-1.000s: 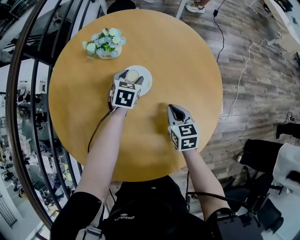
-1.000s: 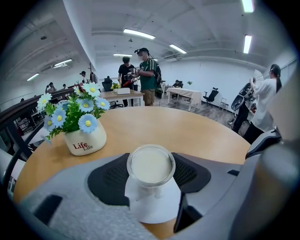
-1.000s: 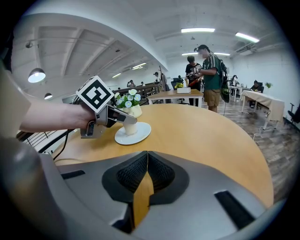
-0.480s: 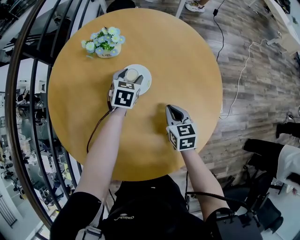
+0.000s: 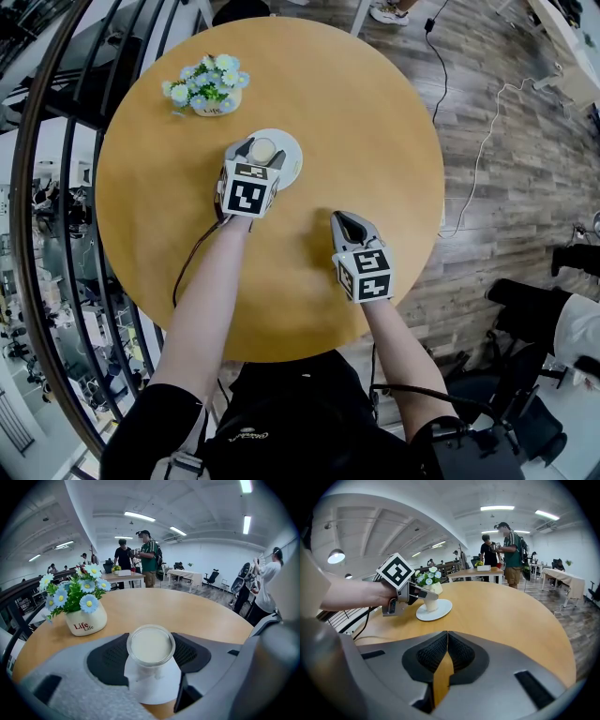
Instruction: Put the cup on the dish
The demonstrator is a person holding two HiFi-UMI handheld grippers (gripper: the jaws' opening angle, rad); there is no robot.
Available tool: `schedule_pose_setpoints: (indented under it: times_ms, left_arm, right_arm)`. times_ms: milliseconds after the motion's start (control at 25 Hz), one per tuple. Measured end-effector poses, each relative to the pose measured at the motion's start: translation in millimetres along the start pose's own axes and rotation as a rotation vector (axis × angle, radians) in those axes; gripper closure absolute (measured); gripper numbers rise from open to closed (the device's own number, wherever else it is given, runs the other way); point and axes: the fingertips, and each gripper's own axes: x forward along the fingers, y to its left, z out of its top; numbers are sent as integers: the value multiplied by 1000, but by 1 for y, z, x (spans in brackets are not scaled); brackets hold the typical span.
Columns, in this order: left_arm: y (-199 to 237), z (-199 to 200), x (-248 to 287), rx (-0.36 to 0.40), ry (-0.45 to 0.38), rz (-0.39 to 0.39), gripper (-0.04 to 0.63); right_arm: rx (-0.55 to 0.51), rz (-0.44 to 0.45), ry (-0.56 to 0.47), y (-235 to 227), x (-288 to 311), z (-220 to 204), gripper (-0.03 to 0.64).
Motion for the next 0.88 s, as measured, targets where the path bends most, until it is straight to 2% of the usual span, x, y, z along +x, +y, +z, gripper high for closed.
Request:
schedule_pose_setpoints:
  times_ms: [200, 880]
  left_arm:
    - [-2, 1, -2, -24, -8, -17, 277]
    - [-2, 1, -3, -23, 6, -38, 277]
  right_arm:
    - [3, -1, 2, -1, 0, -3, 612]
    - [-1, -4, 1, -1, -1, 3, 612]
